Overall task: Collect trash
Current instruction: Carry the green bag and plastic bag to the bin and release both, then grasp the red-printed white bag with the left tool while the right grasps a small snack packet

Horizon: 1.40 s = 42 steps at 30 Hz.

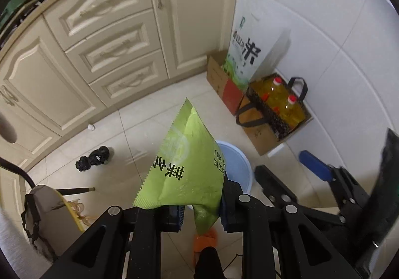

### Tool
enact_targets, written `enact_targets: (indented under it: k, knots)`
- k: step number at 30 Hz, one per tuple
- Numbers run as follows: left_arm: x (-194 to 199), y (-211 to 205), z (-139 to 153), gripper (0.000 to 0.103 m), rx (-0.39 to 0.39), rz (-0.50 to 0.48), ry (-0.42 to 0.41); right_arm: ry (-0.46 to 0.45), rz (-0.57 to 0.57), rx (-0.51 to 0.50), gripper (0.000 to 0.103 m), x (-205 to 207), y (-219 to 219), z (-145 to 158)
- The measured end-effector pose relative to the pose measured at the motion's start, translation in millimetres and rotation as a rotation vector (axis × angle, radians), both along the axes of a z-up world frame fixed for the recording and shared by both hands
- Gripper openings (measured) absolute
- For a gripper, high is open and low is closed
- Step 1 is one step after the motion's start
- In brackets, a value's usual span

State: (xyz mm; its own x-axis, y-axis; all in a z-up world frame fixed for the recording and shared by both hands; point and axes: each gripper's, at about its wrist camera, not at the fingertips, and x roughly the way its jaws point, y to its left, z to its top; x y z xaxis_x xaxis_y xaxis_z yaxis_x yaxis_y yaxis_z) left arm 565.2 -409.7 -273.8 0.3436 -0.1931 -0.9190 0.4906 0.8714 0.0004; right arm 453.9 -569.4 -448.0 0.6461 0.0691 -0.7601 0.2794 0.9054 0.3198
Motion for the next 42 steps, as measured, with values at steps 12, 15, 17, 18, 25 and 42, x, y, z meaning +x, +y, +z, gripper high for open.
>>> enact_targets:
  k: [12,15,17,18,25,42]
  knots:
    - [7.7,-48.0,-24.3,0.072,0.042,-0.011,-0.054,0.004,-0.065,0.023,0.087,-29.3,-24.0,7.3]
    - [-8.1,-37.9,-6.8,0.072,0.036,0.011,-0.074,-0.017,-0.068,0.028,0.087,-37.7,-19.8,23.7]
    - [-22.2,-25.6,10.1,0.072,0.022,0.019,-0.090,-0.038,-0.063,0.020,0.087,-45.4,-13.4,40.5]
    - [-30.6,-19.1,20.5,0.072,0.016,0.022,-0.105,-0.049,-0.060,0.012,0.088,-49.4,-9.0,49.7]
    - [-103.1,66.0,107.6,0.078,-0.079,0.064,-0.257,-0.166,0.000,-0.036,0.092,-80.1,39.3,126.5]
    - [-225.8,376.3,173.7,0.095,-0.065,0.378,-0.572,-0.332,0.358,-0.188,0.102,-85.5,273.7,246.9]
